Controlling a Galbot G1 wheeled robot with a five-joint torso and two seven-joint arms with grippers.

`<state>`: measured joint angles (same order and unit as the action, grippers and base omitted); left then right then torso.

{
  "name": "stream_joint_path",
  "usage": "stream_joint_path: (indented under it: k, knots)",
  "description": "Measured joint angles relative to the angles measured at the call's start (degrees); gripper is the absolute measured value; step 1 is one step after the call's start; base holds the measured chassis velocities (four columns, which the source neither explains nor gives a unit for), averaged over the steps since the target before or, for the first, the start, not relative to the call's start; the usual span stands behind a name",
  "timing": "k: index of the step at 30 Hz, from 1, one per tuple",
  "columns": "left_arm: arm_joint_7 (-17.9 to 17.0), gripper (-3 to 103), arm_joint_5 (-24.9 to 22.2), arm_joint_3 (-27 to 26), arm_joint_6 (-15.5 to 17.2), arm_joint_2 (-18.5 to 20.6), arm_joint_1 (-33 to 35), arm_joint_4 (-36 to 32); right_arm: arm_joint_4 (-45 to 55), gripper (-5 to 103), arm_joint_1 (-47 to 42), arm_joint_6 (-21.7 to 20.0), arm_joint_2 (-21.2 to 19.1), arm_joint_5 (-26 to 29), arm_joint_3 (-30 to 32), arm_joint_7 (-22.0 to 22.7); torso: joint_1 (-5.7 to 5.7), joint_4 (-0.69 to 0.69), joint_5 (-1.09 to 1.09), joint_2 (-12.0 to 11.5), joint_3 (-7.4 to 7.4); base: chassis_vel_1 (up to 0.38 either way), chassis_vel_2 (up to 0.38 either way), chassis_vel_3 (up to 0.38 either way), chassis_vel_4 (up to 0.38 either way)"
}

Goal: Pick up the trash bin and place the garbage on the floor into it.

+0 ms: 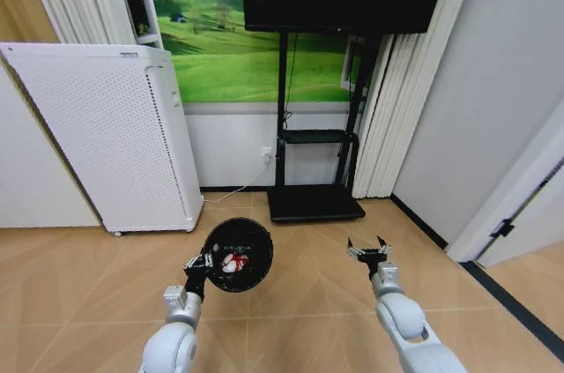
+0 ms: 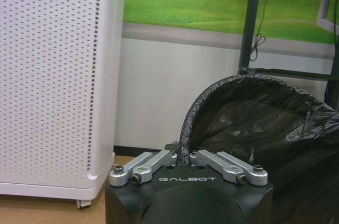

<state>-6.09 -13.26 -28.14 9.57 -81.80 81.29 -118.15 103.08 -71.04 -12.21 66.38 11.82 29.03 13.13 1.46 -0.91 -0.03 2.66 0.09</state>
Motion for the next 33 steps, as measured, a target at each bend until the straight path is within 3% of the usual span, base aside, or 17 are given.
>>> stream_joint_path:
  k: [11, 33]
  knots:
    - [-0.3, 3, 0.1, 0.1, -0.1, -0.6, 0.1, 0.2, -1.1, 100, -0.2, 2.1, 0.4, 0.2, 0.2, -0.3, 0.00, -0.01, 0.04, 0.0, 0.00, 0.085, 0.094, -0.083, -0.073]
    - [-0.2, 3, 0.1, 0.2, -0.3, -0.4, -0.6, 0.8, -0.4, 100, -1.5, 1.8, 0.4, -1.2, 1.0, -0.6, 0.00, -0.01, 0.03, 0.0, 0.00, 0.020, 0.026, -0.022, -0.023]
